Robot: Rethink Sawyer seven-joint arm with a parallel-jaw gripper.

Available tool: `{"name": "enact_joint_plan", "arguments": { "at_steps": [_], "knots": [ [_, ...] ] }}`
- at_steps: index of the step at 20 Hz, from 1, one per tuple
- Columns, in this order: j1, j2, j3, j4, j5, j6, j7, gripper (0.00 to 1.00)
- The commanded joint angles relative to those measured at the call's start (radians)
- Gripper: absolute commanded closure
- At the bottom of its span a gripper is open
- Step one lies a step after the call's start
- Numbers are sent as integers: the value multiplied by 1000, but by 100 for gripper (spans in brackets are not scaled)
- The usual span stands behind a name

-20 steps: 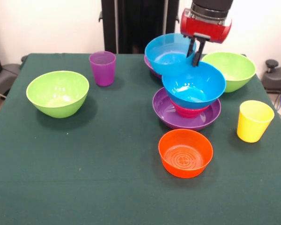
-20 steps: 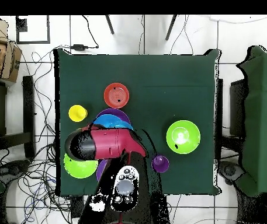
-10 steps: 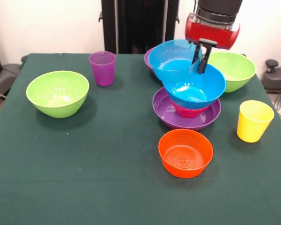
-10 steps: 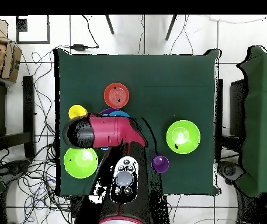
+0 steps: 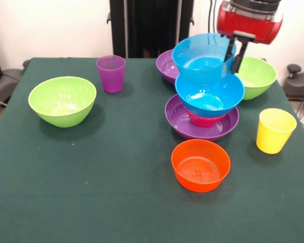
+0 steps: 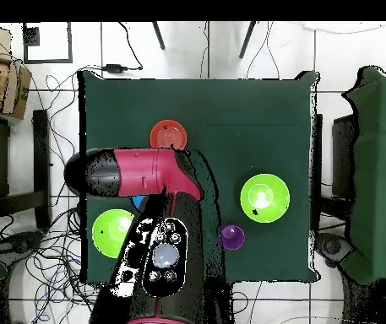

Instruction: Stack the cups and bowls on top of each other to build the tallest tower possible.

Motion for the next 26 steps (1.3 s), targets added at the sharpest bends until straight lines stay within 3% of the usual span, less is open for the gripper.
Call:
{"name": "enact_joint_plan", "arguments": {
  "at_steps": [1, 9, 16, 21, 26],
  "knots": [
    [37, 35, 21, -84, 11, 66, 150, 100],
    [24, 110, 32, -96, 14, -38, 144, 100],
    [27, 116, 30, -61, 15, -86, 152, 100],
    [42, 158, 22, -35, 16, -174, 188, 100],
    [51, 141, 16, 5, 24, -183, 185, 100]
  ]
}}
